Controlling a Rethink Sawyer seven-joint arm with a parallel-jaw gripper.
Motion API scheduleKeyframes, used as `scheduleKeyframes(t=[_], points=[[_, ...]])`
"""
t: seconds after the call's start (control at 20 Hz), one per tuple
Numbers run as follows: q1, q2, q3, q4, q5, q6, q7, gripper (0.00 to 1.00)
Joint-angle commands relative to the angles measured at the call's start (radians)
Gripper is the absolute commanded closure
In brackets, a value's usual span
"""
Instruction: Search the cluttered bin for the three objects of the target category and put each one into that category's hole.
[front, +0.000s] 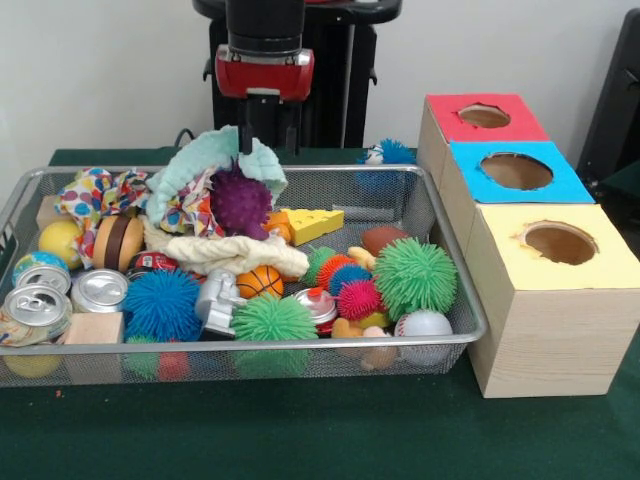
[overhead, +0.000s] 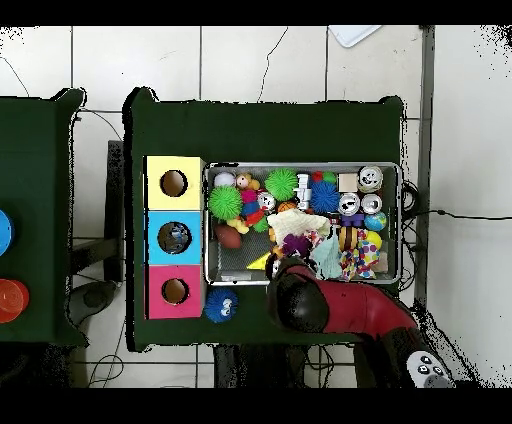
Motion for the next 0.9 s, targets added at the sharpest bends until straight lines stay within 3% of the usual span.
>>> scheduleKeyframes(t=[0.05,0.9], points=[[-0.027,-0.060,0.153,0.070,-0.052,0.089,-0.087,0.00],[-0.058,-0.031,0.173,0.063,-0.093,0.027,-0.024,0.00]])
